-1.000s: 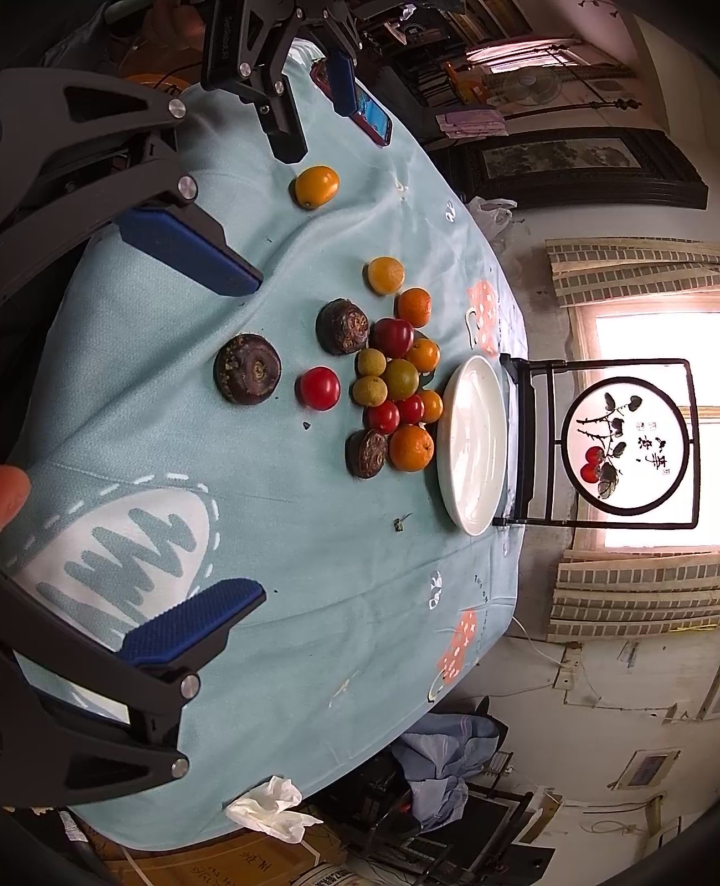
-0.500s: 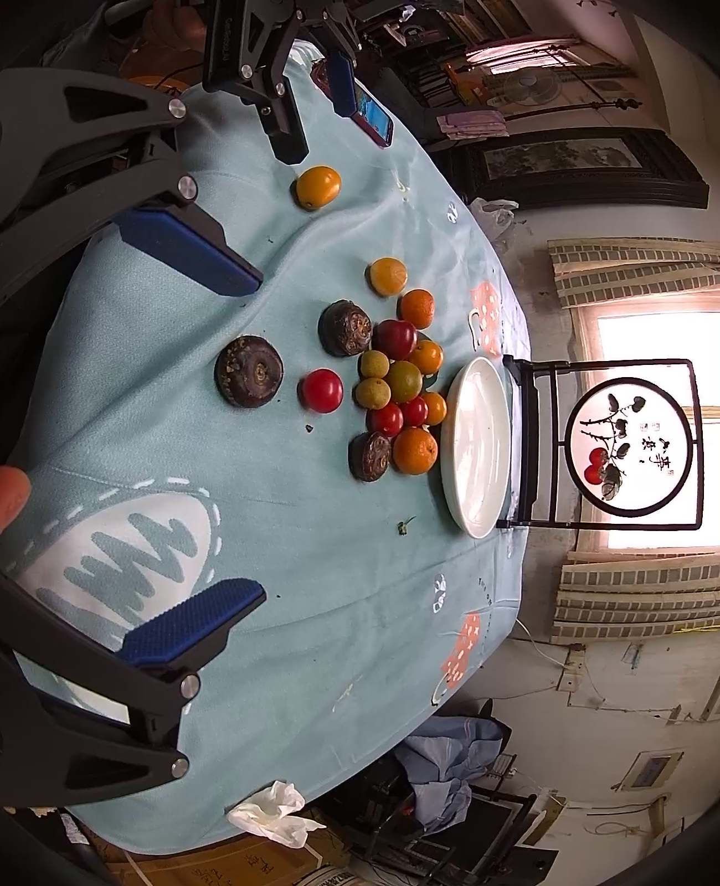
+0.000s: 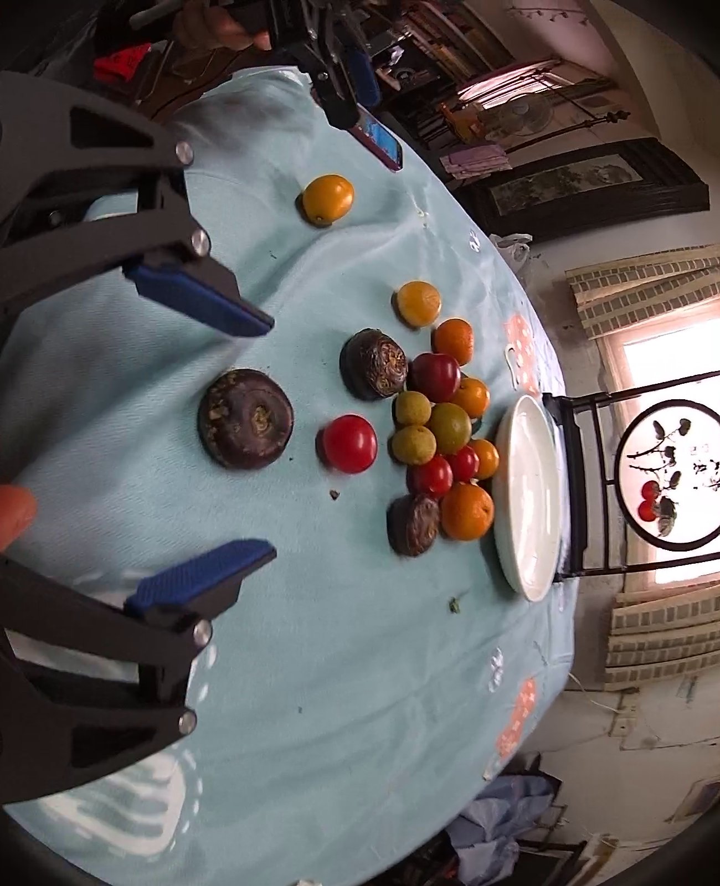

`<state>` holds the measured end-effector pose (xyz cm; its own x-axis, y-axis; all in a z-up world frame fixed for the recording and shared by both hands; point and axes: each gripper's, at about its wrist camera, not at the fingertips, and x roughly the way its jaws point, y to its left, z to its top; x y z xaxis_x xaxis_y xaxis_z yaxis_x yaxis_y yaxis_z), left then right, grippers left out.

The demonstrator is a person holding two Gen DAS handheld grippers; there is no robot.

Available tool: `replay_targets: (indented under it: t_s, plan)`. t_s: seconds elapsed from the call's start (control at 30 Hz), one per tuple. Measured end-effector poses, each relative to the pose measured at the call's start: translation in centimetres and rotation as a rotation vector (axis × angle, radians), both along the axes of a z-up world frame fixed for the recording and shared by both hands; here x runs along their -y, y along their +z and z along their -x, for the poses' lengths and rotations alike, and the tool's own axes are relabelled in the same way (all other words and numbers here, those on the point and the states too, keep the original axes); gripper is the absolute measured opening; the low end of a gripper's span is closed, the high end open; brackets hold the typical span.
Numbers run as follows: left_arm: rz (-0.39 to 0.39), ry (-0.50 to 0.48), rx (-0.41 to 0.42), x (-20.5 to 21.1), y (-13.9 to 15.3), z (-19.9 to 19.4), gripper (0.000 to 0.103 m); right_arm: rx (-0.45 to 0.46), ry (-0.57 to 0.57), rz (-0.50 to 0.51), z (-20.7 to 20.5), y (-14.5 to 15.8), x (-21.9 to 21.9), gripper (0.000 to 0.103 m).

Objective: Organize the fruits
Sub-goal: 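Carry an orange tomato with the left tool while the right carries a brown fruit to the plate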

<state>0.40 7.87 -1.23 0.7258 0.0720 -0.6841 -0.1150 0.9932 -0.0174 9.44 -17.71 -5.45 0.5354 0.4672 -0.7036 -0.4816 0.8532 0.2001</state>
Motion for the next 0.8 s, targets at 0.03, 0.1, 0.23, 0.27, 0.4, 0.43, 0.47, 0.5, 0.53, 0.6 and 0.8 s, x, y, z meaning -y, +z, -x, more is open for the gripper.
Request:
replay_targets:
  t_s: [0.03, 0.1, 0.23, 0.27, 0.4, 0.43, 0.47, 0.5, 0.53, 0.6, 0.8]
  plan:
    - [0.005, 0.002, -0.002, -0.3, -0.1, -0.1, 0.101, -0.012, 0.0, -0.005, -0.5, -0.2, -0.1, 0.072]
    - [0.012, 0.003, -0.006, -0.7, -0.3, -0.5, 0.101, -0.028, 0.002, 0.003, -1.0, -0.7, -0.4, 0.068]
    - [0.017, -0.024, -0.01, -0.9, -0.9, -1.3, 0.101, -0.021, 0.041, 0.039, -0.9, -1.1, -1.3, 0.058]
    - [0.013, -0.04, -0.011, -0.7, -1.1, -1.4, 0.101, -0.017, 0.051, 0.047, -0.7, -1.1, -1.5, 0.054]
    - [0.023, -0.101, -0.04, 0.2, -2.3, -2.4, 0.086, -0.013, 0.085, 0.06, -0.3, -1.3, -1.9, 0.044]
    - [0.036, -0.121, -0.053, 0.4, -2.7, -2.7, 0.076, -0.011, 0.086, 0.062, -0.3, -1.2, -1.8, 0.043]
    - [0.044, -0.134, -0.066, 0.6, -3.0, -3.0, 0.069, -0.015, 0.086, 0.058, -0.3, -1.2, -1.7, 0.043]
    - [0.048, -0.143, -0.078, 0.7, -3.4, -3.3, 0.067, -0.019, 0.087, 0.054, -0.3, -1.3, -1.6, 0.043]
    - [0.047, -0.149, -0.088, 1.0, -3.8, -3.6, 0.066, -0.02, 0.092, 0.056, -0.4, -1.3, -1.6, 0.043]
    - [0.043, -0.155, -0.102, 1.2, -4.3, -4.0, 0.066, -0.009, 0.109, 0.077, -0.2, -1.2, -1.8, 0.043]
    - [0.06, -0.175, -0.147, 1.7, -5.5, -5.1, 0.043, -0.012, 0.122, 0.079, -0.4, -1.2, -1.9, 0.043]
